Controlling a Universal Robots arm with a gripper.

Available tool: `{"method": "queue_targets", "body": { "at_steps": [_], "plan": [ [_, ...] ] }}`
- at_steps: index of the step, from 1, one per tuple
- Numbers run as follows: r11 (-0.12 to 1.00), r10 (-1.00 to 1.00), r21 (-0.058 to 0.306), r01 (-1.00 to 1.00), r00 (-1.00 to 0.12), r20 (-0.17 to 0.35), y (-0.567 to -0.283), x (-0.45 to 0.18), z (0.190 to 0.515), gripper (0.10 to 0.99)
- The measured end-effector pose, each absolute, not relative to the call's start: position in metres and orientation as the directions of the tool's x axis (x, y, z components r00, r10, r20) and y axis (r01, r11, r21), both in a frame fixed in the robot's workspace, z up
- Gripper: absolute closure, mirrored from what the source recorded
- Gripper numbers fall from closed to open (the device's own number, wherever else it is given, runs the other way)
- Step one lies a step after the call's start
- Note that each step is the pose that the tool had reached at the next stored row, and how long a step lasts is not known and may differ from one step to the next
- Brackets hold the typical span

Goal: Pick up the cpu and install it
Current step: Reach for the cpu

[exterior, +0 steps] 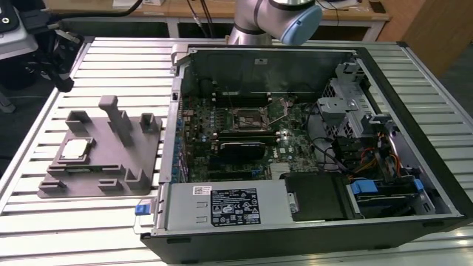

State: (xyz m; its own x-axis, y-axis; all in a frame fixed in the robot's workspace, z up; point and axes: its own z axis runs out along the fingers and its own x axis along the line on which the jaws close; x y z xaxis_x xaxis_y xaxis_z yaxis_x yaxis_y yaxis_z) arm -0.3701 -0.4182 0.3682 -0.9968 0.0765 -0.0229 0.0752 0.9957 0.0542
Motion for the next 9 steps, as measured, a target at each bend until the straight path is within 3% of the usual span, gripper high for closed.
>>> {"method": "queue_targets", "body": {
  "at_steps": [9],
  "plan": [
    [0.996, 0.076, 0.054, 0.075, -0.997, -0.023, -0.418, -0.381, 0.354, 0.980]
  ]
}}
